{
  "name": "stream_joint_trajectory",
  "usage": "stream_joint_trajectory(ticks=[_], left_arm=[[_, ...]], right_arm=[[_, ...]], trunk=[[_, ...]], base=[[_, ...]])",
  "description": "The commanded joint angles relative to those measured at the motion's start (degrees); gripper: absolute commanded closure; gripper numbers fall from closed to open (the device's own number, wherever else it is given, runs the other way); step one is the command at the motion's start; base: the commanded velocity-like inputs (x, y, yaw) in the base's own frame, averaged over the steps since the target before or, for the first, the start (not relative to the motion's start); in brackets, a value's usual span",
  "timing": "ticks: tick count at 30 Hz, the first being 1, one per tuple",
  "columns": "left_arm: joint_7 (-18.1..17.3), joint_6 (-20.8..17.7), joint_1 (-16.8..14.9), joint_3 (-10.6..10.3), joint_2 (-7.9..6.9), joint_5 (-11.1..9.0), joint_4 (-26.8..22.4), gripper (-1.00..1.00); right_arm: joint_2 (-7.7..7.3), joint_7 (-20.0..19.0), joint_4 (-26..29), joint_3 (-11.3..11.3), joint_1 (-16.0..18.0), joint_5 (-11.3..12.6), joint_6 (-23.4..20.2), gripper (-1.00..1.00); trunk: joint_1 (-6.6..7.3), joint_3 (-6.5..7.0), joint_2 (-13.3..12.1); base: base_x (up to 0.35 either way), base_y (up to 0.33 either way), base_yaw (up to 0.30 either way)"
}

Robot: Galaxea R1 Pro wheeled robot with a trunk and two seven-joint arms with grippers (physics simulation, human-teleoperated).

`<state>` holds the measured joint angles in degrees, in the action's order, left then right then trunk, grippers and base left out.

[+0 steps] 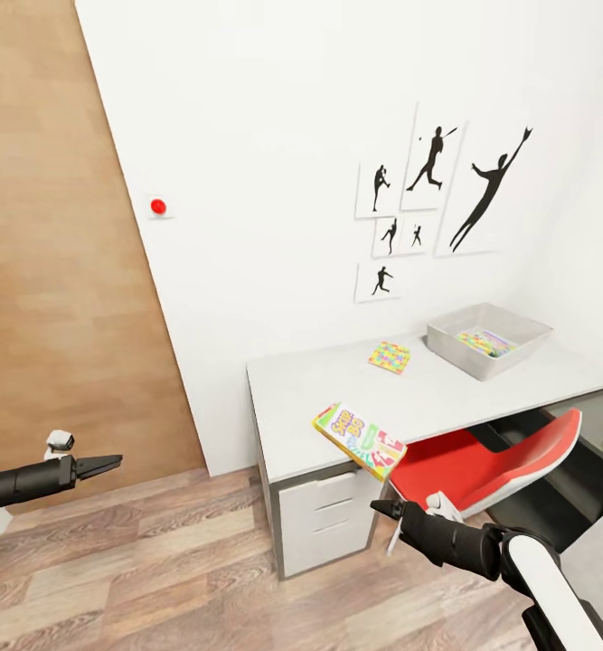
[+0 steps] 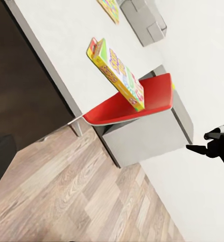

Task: Put all the toys in the child's room - the three board games (two on the bed and one on the table), the two jigsaw puzzles on the table, and the tennis ball on the table - inside the toy box on the table in the child's room.

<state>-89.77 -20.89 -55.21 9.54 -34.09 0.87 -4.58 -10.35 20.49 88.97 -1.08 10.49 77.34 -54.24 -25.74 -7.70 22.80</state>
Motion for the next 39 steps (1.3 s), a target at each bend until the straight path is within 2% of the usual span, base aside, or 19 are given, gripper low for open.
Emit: stream_joint_trajectory(ticks=[1,19,29,39], left_arm=[[-0.23,-0.6,-0.06,0.04,-0.01,0.1,0.01,-1.0],[-0.23,-0.62,-0.07,0.04,-0.04,0.1,0.01,-1.0],[-0.23,-0.65,-0.07,0.04,-0.06,0.1,0.01,-1.0],[-0.23,-0.6,-0.07,0.04,-0.06,0.1,0.01,-1.0]], right_arm=[[-0.03,0.6,0.06,-0.06,0.05,0.55,-0.01,-1.0],[-0.04,0.6,0.06,-0.06,0.05,0.58,0.01,-1.0],[-0.02,0.6,0.06,-0.06,0.05,0.54,0.01,-1.0],[-0.02,0.6,0.06,-0.06,0.05,0.53,0.01,-1.0]], trunk=[[-0.04,-0.03,0.12],[-0.04,1.61,0.12],[-0.04,1.73,0.12],[-0.04,1.73,0.12]], base=[[-0.006,0.0,0.0],[-0.034,0.0,0.018],[-0.15,0.047,0.021],[-0.039,0.02,-0.206]])
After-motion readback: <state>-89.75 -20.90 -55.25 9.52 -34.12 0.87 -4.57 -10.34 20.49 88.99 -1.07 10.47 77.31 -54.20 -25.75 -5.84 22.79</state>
